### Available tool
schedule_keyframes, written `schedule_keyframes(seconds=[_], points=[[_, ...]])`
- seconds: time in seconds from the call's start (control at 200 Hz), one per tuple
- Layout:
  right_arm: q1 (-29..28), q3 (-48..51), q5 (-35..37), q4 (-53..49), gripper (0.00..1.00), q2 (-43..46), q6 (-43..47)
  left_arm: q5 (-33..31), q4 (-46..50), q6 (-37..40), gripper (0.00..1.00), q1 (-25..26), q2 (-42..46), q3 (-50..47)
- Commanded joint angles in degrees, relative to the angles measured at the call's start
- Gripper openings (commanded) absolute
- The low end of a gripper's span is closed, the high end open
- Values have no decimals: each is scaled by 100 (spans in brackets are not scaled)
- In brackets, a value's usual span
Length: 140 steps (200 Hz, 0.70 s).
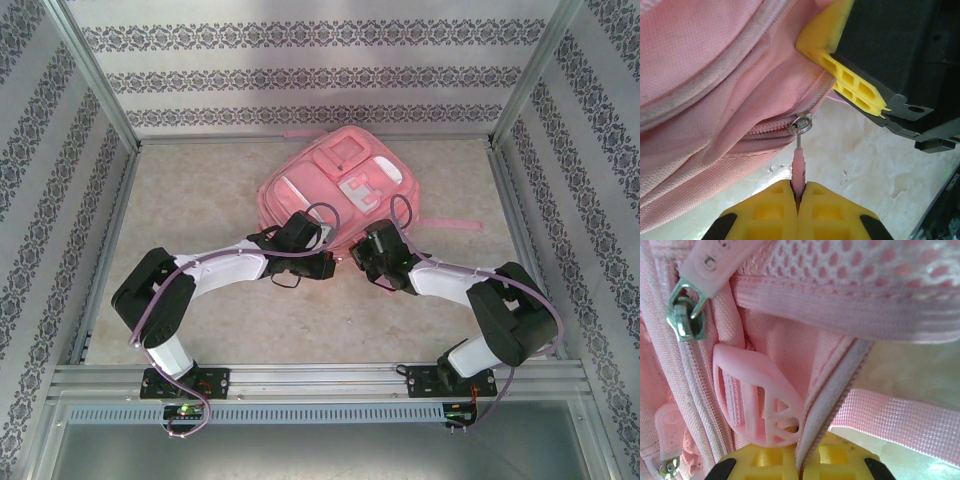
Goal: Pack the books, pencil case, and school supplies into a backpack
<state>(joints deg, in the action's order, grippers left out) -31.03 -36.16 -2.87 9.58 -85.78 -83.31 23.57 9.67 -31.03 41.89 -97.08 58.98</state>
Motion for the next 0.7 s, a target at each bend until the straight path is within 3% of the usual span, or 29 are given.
schedule_keyframes(seconds=[0.0,0.695], points=[[-26,-110,631,-917,4,169,253,69,52,-355,0,-40,-77,33],[0,-110,1099,-1418,4,477,459,-991,949,-167,0,-106,64,-47]])
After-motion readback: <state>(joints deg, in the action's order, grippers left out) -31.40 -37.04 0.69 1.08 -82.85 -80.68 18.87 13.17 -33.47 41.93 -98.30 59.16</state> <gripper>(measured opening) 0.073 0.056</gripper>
